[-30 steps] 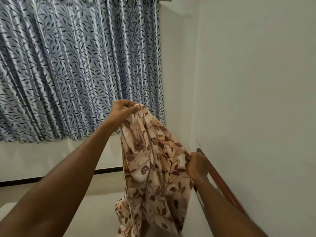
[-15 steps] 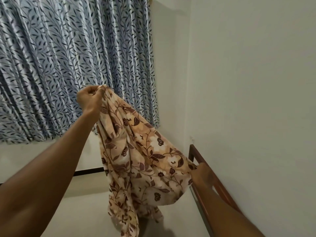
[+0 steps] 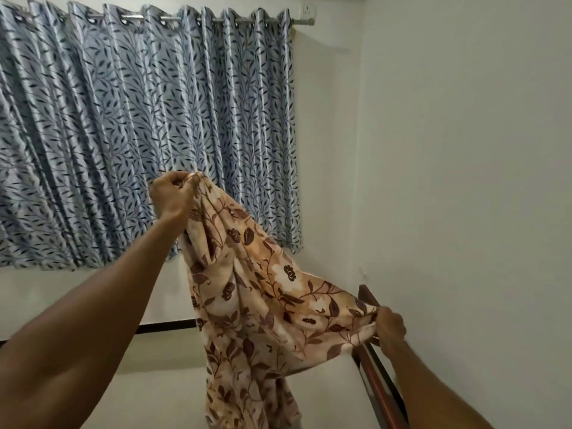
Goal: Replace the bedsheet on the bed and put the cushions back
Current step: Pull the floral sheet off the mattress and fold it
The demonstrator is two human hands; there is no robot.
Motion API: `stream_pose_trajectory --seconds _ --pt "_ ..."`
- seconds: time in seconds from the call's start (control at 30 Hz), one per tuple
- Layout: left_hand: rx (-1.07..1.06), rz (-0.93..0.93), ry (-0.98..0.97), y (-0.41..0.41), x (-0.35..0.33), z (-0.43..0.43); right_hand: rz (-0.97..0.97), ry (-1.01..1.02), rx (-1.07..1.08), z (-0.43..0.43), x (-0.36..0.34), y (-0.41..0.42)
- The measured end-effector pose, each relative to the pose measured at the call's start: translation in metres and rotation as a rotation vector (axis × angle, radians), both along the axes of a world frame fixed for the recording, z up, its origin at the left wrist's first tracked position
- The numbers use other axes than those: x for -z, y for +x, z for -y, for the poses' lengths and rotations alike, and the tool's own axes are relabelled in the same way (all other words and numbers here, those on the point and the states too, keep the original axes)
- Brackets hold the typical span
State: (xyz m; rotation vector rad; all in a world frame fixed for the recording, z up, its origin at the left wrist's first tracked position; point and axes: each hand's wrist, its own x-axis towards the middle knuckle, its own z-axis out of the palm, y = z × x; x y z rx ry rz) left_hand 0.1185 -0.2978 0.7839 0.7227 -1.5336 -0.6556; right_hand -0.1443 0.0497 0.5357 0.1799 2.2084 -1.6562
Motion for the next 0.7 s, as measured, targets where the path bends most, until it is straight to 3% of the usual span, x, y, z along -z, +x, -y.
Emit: stream_pose_trajectory --seconds 0.1,0.33,0.47,0.53,0.7 --pt "-0.042 0.079 0.022 -0.001 -0.005 0.009 -0.081 -0.099 -0.040 0.016 -0.020 0.002" --pt "-0.251 0.134 0.086 0.025 -0.040 0.046 -0.742 0.140 -0.354 0.024 -0.077 -0.023" --pt "-0.339 0.162 0.074 0.056 -0.048 0.069 -1.039 0.525 -0.551 0.014 -0.109 -0.054" --pt "-0.367 0.192 0.061 0.073 -0.049 0.077 -1.128 0.621 -0.558 0.012 -0.125 -0.071" --pt "-0.427 0.407 -0.088 0.099 -0.045 0.081 -1.230 0.620 -0.437 0.016 -0.164 -0.088"
